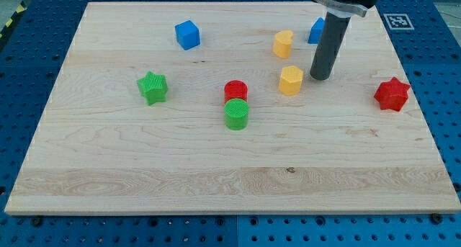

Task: Push the yellow heart to the top

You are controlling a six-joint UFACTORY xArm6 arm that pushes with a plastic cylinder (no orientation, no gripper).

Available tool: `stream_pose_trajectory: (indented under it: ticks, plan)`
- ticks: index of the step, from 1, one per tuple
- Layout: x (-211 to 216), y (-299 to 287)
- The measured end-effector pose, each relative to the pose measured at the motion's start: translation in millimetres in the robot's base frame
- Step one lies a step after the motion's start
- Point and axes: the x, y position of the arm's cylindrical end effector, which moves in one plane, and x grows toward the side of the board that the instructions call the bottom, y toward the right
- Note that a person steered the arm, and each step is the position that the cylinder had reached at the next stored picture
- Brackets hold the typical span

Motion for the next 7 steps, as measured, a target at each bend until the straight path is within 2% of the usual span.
stream_pose_trajectory:
  ticks: [7]
  plan:
    - [-0.9,-4.3]
